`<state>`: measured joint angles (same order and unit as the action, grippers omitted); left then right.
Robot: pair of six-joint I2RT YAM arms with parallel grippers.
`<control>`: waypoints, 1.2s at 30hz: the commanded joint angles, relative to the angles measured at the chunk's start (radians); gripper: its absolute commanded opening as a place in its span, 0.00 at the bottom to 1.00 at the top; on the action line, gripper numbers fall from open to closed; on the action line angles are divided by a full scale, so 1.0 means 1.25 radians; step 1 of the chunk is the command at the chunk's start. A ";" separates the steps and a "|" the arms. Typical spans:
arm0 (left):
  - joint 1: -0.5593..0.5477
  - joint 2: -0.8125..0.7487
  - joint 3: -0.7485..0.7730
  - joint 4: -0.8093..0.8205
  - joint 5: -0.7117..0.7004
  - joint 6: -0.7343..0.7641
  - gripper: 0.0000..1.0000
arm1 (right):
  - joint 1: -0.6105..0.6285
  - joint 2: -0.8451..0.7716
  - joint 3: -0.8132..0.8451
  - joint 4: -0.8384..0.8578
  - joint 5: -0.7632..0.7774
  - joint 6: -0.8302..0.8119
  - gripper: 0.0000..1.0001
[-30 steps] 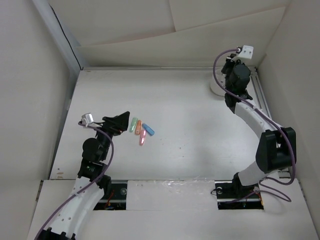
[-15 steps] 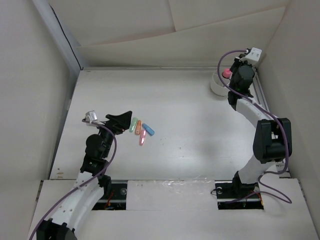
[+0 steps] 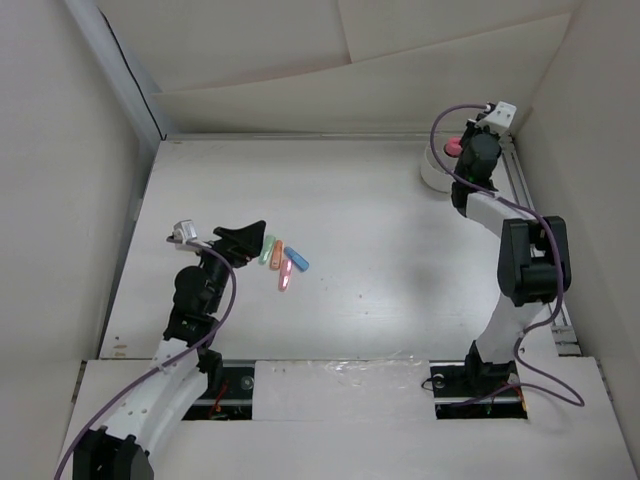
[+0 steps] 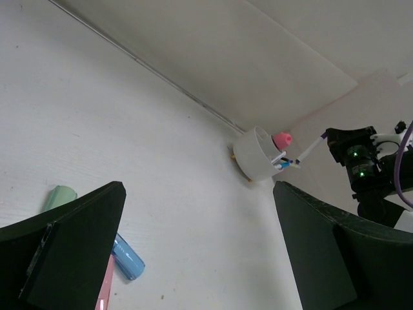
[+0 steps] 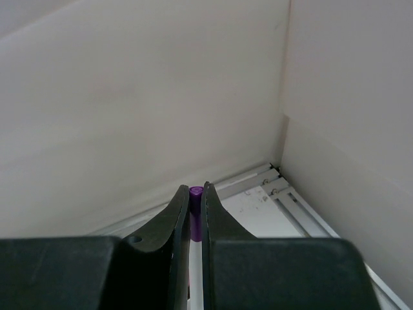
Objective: Sort the stationery into containers
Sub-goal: Place the pen in the storage box.
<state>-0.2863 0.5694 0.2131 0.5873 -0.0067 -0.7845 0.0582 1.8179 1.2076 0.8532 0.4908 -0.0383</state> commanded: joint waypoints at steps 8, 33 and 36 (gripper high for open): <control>0.000 0.070 -0.007 0.087 0.018 -0.011 1.00 | -0.022 0.088 0.071 0.082 0.014 0.000 0.00; 0.000 0.069 -0.007 0.102 0.025 -0.011 1.00 | -0.022 0.074 -0.022 0.087 -0.008 0.058 0.41; 0.000 0.053 -0.007 0.102 0.032 -0.011 1.00 | -0.022 0.050 -0.050 0.067 -0.020 0.065 0.47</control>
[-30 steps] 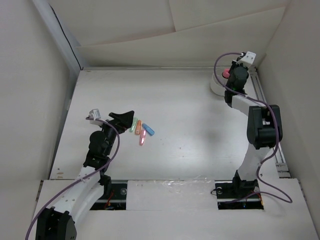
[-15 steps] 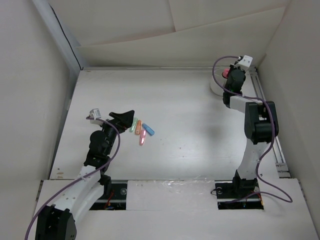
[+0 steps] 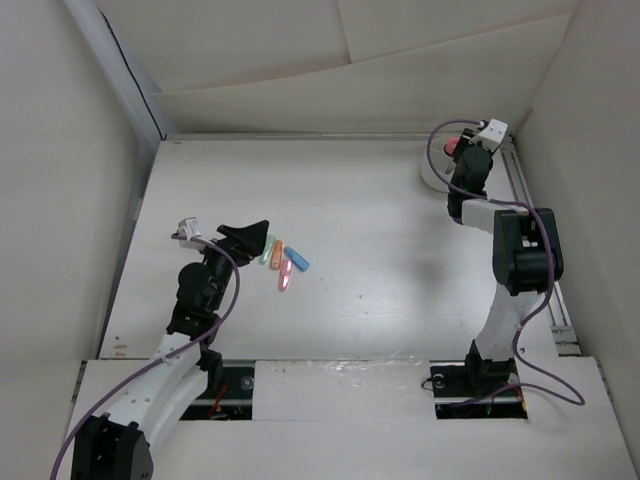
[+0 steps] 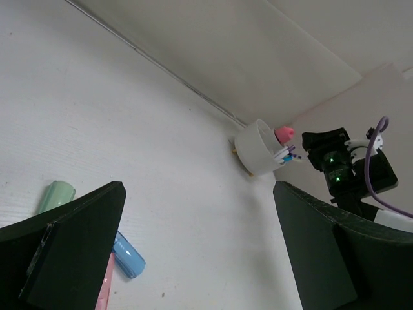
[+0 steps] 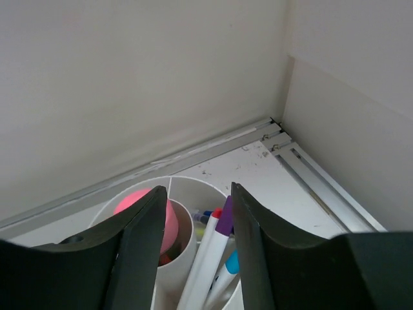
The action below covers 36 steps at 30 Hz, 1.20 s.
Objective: Sort the stationery into containers
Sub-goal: Place the pen in the storage box, then pick up the pen from the center of the board.
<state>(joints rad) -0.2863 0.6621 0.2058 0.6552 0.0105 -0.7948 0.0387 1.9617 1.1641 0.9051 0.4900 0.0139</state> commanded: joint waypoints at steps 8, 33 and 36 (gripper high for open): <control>0.000 -0.046 -0.001 0.026 0.019 -0.002 1.00 | 0.011 -0.228 -0.054 -0.081 -0.043 0.031 0.64; 0.000 0.172 0.089 0.002 0.074 0.011 1.00 | 0.397 -0.218 0.047 -0.570 -0.515 -0.013 0.02; 0.000 0.172 0.099 0.002 0.087 0.028 1.00 | 0.445 -0.173 0.069 -0.593 -0.539 -0.014 0.08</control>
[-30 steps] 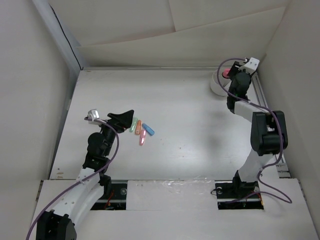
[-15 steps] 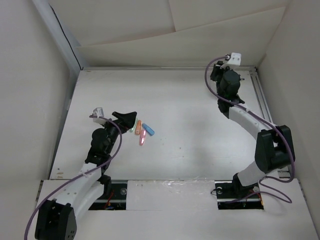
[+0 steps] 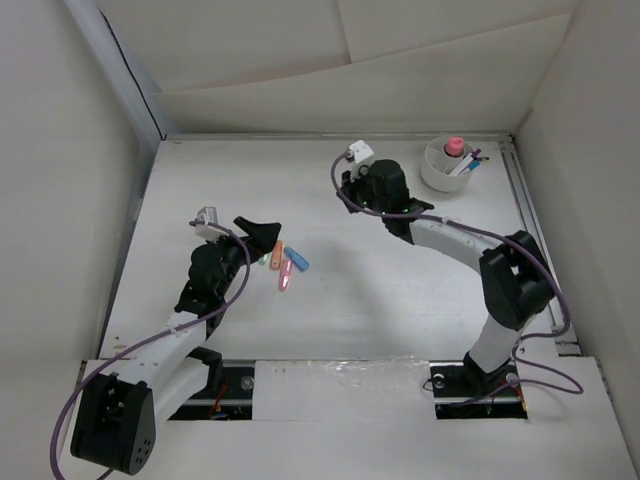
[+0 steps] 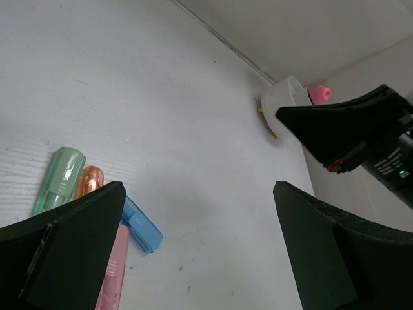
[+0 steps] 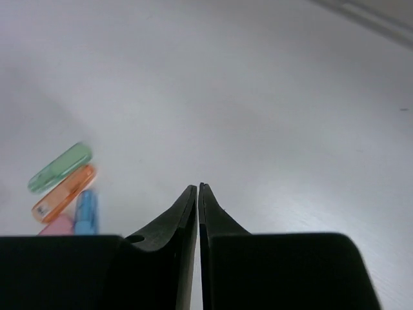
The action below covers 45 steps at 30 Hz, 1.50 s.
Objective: Sort the stationery into containers
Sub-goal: Pick up the pen from the center of the board.
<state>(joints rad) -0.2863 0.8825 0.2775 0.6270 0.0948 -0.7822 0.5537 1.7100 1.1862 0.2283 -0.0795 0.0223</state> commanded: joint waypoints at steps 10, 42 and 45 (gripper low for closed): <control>0.000 -0.004 0.085 -0.085 -0.032 0.038 1.00 | 0.125 0.176 0.153 -0.136 -0.162 -0.044 0.47; 0.000 -0.273 0.041 -0.158 -0.099 0.001 1.00 | 0.237 0.409 0.429 -0.402 -0.004 -0.083 0.54; 0.000 -0.302 0.041 -0.176 -0.108 0.001 1.00 | 0.244 0.416 0.429 -0.411 0.003 -0.083 0.52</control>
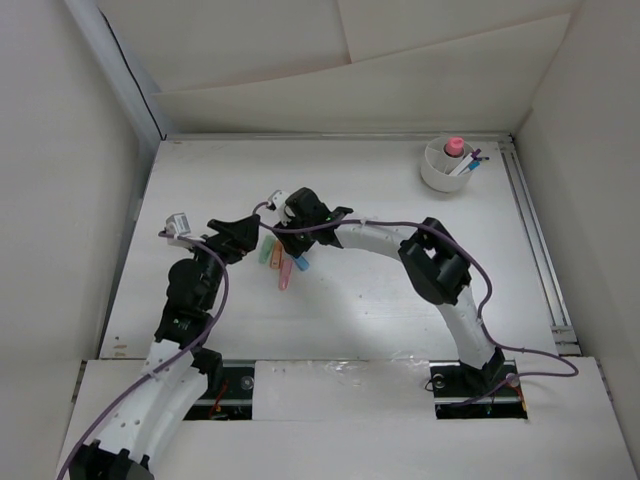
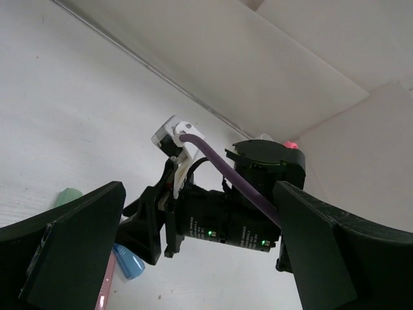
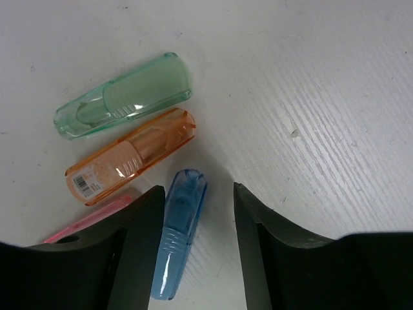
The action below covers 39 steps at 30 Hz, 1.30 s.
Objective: Sort the stationery into containers
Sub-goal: Pick up the pen from the center of the board.
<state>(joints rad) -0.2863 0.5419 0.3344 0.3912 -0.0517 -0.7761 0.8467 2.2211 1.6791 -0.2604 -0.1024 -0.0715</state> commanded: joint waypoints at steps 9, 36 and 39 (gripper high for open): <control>0.000 -0.127 -0.021 -0.013 -0.040 -0.018 1.00 | 0.010 0.022 0.035 -0.020 0.029 0.019 0.47; 0.000 -0.045 -0.055 0.105 0.084 -0.050 1.00 | -0.219 -0.199 -0.006 0.061 0.068 0.019 0.01; 0.000 0.006 -0.063 0.137 0.126 -0.050 1.00 | -0.313 -0.213 0.021 0.106 0.083 0.019 0.01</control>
<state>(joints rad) -0.2863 0.5102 0.2672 0.4541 0.0288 -0.8246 0.5285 1.9965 1.6558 -0.2230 -0.0124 -0.0406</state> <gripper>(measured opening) 0.997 0.297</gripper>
